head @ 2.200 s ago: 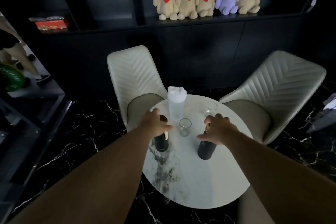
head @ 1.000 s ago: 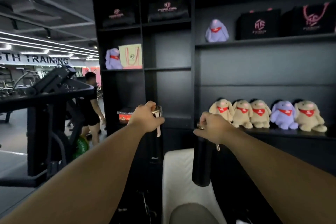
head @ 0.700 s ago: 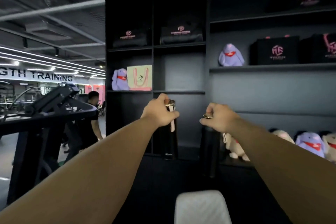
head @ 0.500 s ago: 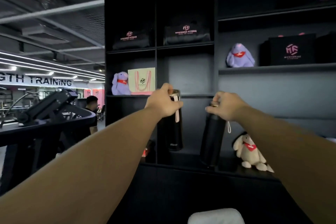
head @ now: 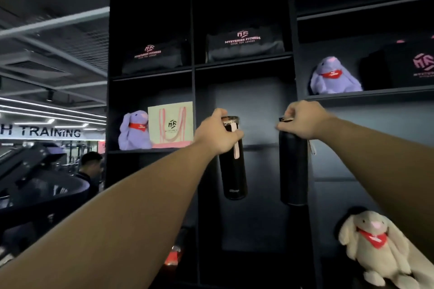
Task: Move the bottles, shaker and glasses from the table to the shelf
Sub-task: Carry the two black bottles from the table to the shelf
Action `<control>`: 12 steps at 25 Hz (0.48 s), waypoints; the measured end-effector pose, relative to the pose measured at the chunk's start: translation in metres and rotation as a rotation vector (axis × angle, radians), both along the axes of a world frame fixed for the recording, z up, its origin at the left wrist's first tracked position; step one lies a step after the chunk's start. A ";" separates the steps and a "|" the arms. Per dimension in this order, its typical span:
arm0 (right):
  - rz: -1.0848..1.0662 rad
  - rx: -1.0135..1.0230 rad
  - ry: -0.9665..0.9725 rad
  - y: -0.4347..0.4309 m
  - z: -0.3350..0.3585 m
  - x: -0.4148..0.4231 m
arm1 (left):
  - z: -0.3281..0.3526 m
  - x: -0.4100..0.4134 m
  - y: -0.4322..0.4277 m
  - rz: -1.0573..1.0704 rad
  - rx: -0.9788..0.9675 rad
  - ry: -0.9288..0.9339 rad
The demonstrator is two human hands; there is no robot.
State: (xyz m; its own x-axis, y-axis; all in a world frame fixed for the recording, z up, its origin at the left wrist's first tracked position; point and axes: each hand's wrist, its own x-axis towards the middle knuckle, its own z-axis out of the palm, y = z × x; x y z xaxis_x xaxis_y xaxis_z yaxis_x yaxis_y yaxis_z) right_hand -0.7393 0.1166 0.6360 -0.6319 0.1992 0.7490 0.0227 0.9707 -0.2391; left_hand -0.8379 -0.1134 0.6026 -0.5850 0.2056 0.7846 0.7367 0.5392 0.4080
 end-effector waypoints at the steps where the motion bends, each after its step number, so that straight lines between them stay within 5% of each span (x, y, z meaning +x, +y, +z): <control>1: -0.001 0.017 0.004 0.005 0.009 -0.026 | 0.007 -0.024 0.007 -0.002 0.009 0.012; 12: -0.001 -0.032 0.284 0.009 0.102 -0.273 | 0.111 -0.260 0.040 0.078 0.101 0.203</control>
